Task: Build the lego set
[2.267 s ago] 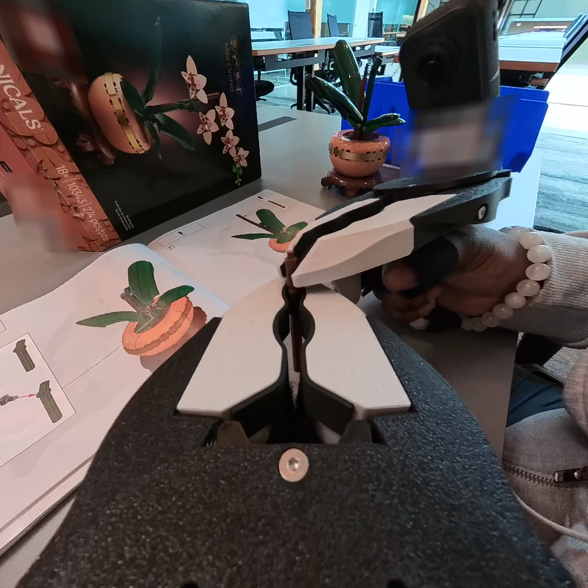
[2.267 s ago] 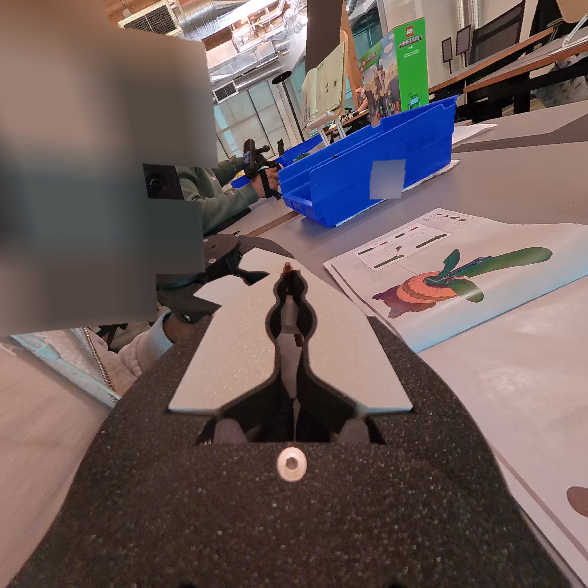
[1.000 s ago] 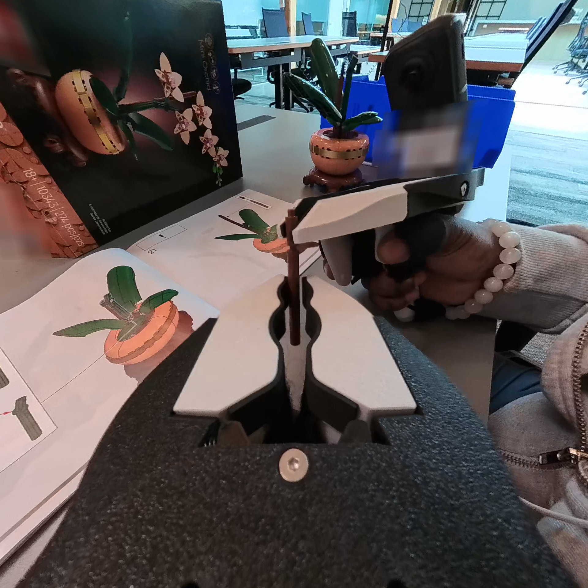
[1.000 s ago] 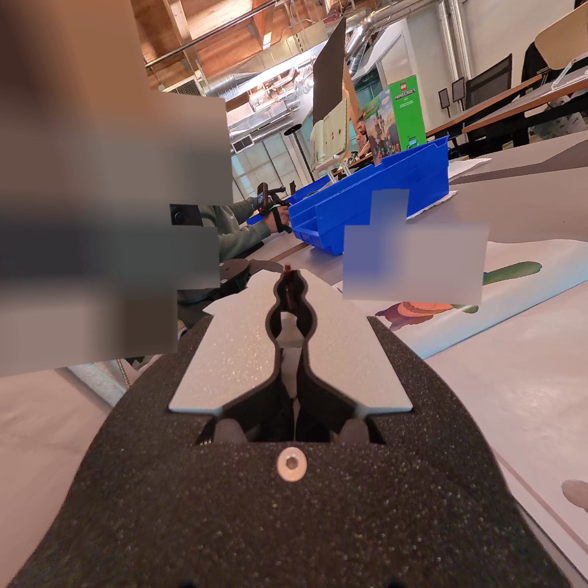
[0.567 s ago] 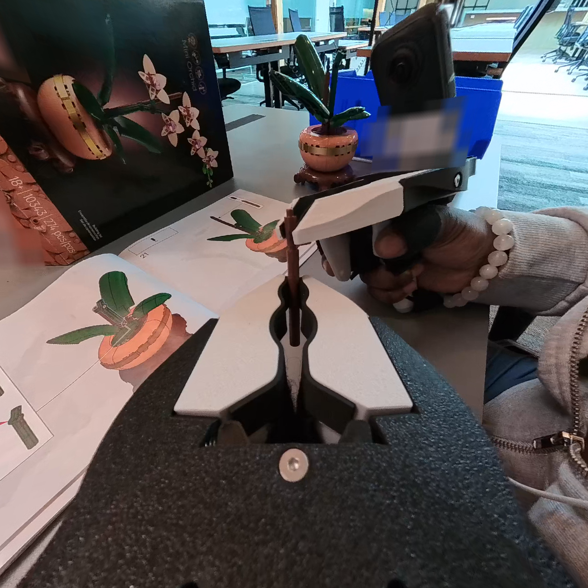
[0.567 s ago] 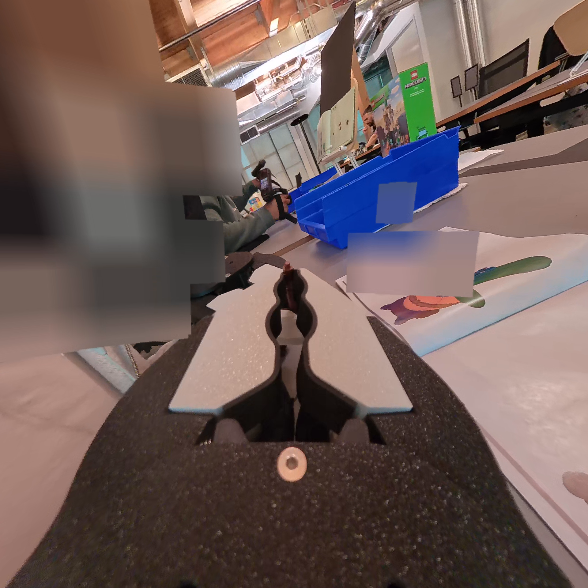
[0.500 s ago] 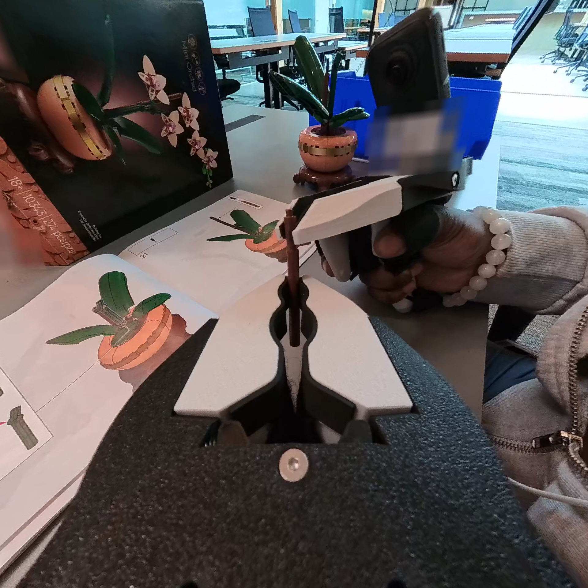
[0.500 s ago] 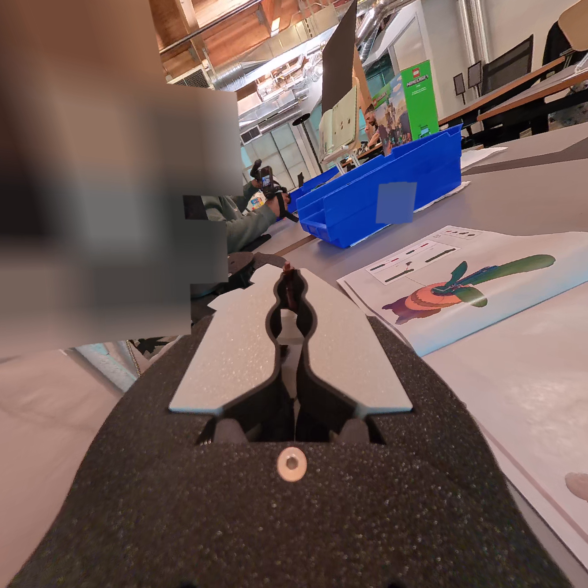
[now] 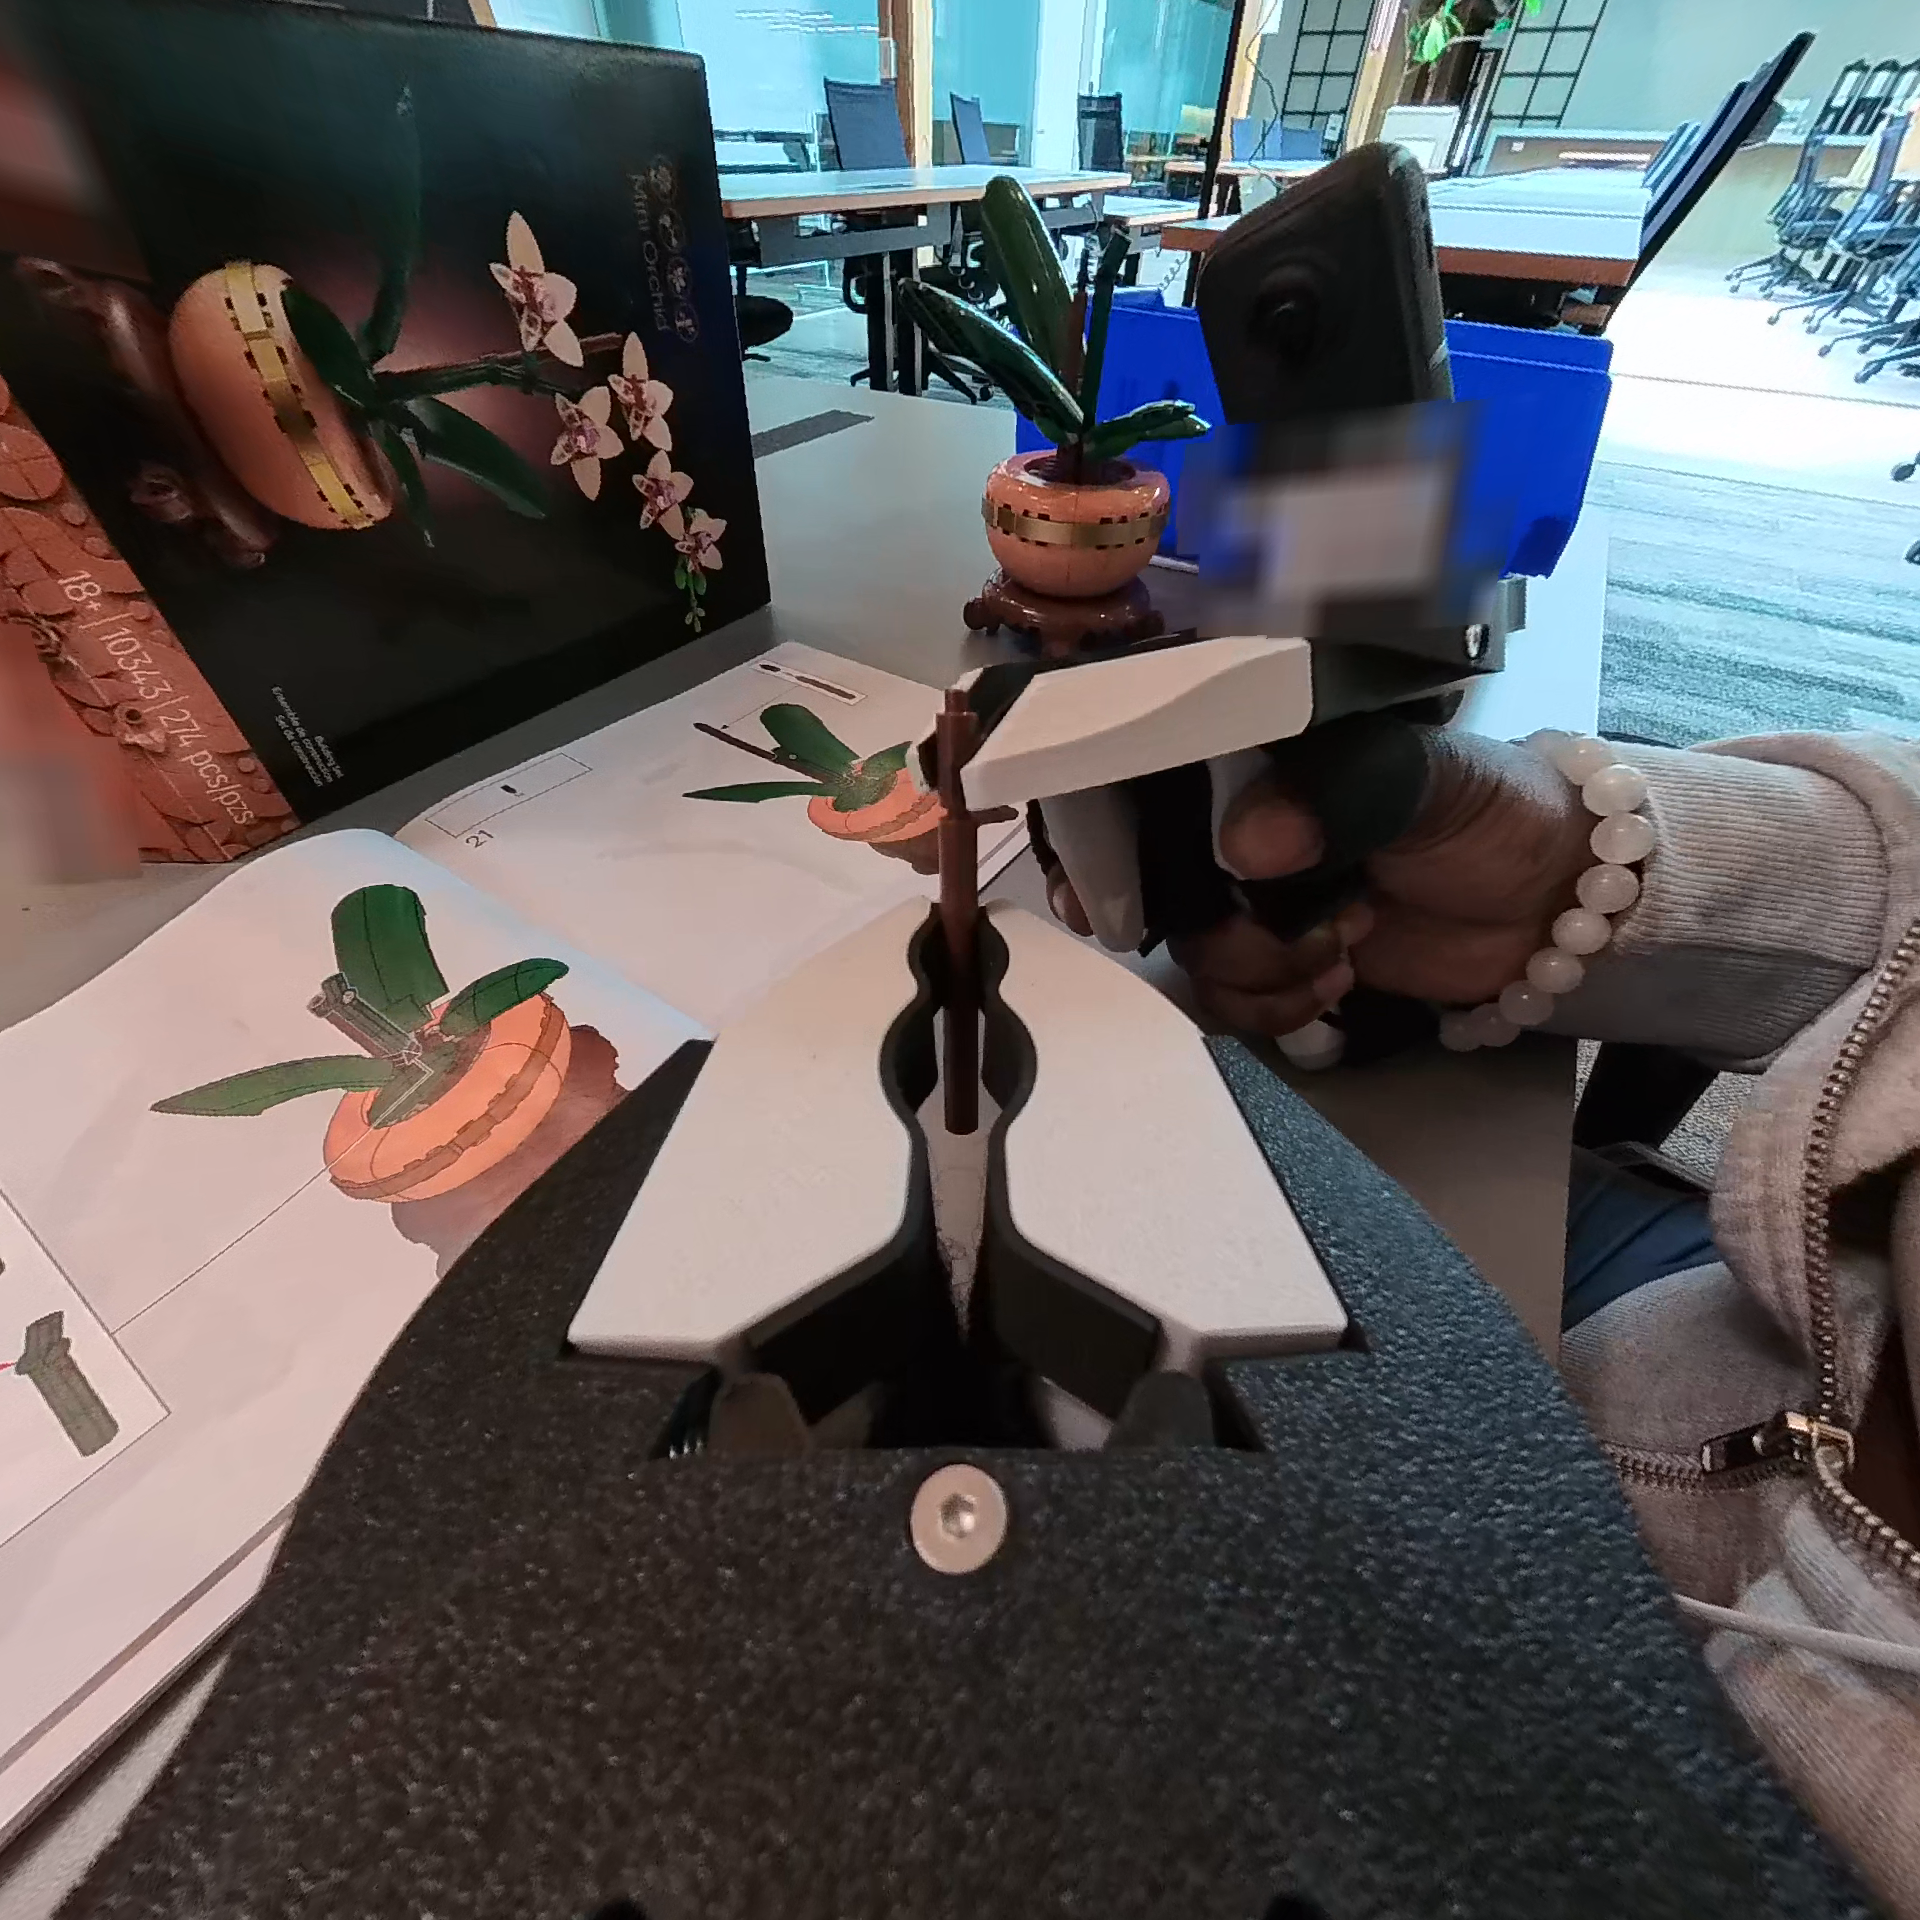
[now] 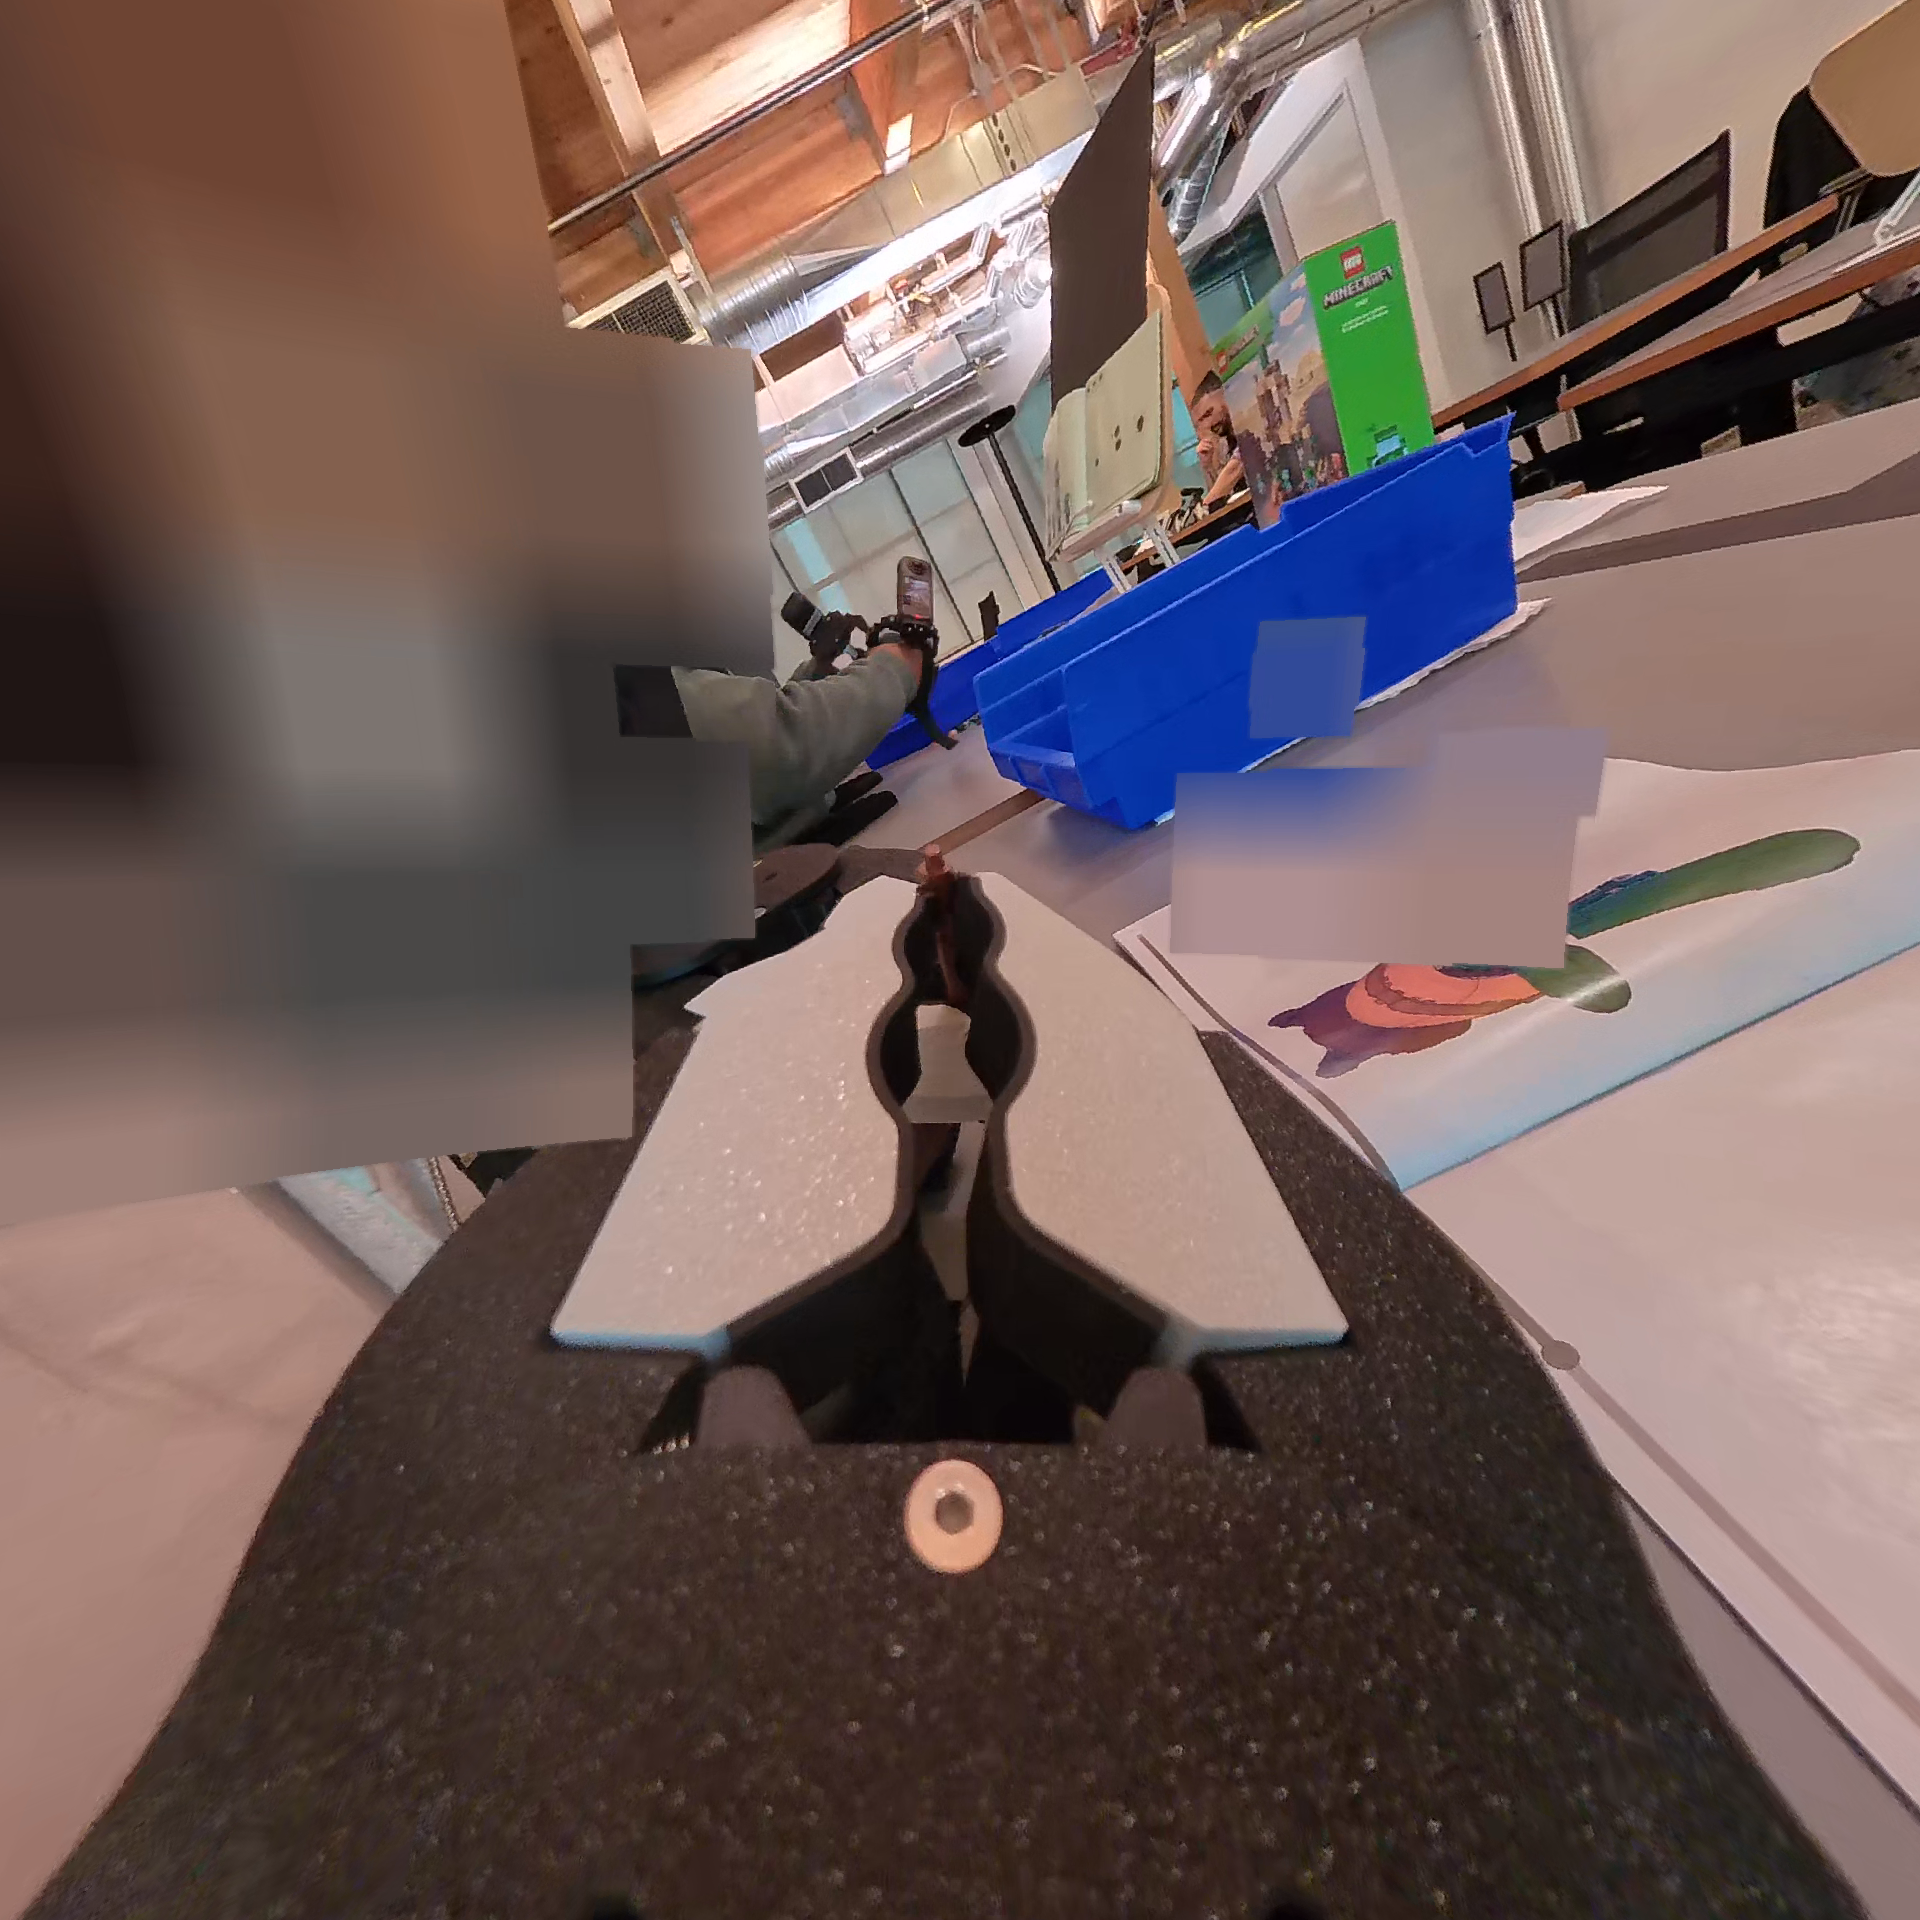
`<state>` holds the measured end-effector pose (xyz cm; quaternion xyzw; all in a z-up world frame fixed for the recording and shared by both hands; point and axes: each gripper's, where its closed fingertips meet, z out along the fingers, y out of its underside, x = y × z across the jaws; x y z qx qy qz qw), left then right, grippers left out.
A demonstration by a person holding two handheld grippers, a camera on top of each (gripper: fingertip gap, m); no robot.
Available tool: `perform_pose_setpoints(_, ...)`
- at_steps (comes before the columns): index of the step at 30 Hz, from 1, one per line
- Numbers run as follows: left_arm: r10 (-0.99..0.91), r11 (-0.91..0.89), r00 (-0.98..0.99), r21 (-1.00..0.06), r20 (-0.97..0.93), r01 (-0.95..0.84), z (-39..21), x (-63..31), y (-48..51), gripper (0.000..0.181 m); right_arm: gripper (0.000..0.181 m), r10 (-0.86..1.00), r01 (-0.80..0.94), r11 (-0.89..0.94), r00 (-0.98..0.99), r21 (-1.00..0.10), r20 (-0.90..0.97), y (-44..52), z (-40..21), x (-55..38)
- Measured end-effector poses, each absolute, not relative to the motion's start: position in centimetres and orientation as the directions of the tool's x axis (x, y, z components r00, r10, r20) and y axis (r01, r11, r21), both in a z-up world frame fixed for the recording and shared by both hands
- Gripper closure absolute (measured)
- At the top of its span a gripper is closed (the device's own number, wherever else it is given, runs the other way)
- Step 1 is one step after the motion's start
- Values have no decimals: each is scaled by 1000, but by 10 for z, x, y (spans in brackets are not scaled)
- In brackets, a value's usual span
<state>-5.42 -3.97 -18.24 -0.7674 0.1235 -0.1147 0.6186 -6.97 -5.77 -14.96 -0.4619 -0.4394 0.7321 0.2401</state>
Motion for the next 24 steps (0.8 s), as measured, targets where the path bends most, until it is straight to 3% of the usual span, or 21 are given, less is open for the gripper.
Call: perform_pose_setpoints(24,-337,-193,941,-980,28,-40,-181,-55,-42,179,178,755,79,-483,-467,-872,-460,-62,-151,-71)
